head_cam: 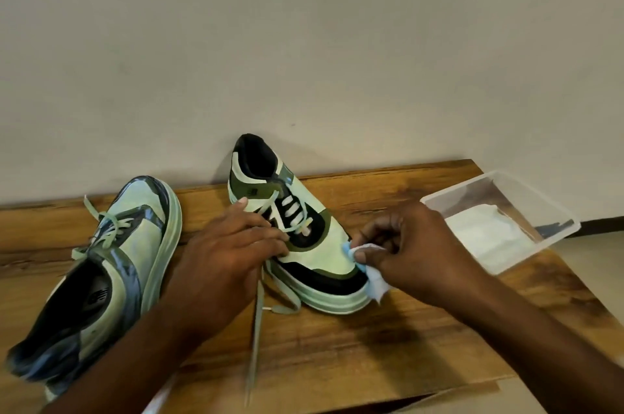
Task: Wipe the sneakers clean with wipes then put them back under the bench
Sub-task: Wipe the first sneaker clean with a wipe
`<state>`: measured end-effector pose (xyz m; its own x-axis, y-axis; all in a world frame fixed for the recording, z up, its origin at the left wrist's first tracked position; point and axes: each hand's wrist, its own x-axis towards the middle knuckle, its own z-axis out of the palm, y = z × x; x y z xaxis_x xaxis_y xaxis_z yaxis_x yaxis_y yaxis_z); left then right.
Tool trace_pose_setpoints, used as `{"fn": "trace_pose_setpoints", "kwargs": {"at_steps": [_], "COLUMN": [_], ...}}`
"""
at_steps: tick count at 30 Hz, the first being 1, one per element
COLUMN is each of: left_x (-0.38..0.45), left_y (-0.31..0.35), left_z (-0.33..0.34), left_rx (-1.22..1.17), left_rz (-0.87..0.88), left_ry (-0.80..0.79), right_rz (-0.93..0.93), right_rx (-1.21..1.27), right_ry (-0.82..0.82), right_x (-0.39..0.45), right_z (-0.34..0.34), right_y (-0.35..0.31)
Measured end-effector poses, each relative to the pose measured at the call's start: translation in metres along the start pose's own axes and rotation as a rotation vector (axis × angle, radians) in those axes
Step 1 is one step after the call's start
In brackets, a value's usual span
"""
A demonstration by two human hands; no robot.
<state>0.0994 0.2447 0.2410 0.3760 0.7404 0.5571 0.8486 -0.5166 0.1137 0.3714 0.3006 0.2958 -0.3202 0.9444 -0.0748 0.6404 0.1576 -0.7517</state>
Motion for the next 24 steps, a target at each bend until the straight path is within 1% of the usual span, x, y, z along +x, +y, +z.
{"fn": "trace_pose_setpoints", "kwargs": {"at_steps": [2,5,7,9,11,14,16,18,20,22,24], "left_x": [0.002,0.001,-0.002,-0.005,-0.008,-0.011,-0.014,-0.015,-0.015,-0.014,-0.014], "left_y": [0.005,0.028,0.039,0.039,0.035,0.032,0.032,0.030,0.030,0.032,0.034], "left_z": [-0.003,-0.010,-0.016,-0.021,-0.022,-0.018,-0.015,-0.014,-0.014,-0.014,-0.015], "left_rx": [-0.015,-0.084,-0.171,-0.243,-0.269,-0.279,-0.279,-0.266,-0.254,-0.250,-0.250], "left_rz": [-0.054,-0.141,-0.145,-0.140,-0.150,-0.165,-0.180,-0.179,-0.169,-0.167,-0.177], "left_ry": [-0.001,-0.013,-0.065,-0.151,-0.207,-0.200,-0.201,-0.207,-0.208,-0.202,-0.200], "right_rz": [0.002,0.021,-0.001,-0.029,-0.008,0.021,0.002,-0.114,-0.243,-0.241,-0.211], "right_rx": [0.061,0.222,0.263,0.255,0.231,0.210,0.222,0.180,0.123,0.119,0.122], "right_ry": [0.013,-0.069,-0.112,-0.127,-0.130,-0.107,-0.148,-0.158,-0.118,-0.094,-0.033], "right_x": [-0.004,-0.012,-0.020,-0.025,-0.022,-0.016,-0.026,-0.040,-0.047,-0.043,-0.036], "right_z": [0.007,0.015,0.024,0.028,0.023,0.014,0.021,0.033,0.040,0.038,0.035], "right_y": [-0.002,-0.004,-0.009,-0.012,-0.008,0.002,-0.002,-0.007,-0.007,-0.003,0.002]}}
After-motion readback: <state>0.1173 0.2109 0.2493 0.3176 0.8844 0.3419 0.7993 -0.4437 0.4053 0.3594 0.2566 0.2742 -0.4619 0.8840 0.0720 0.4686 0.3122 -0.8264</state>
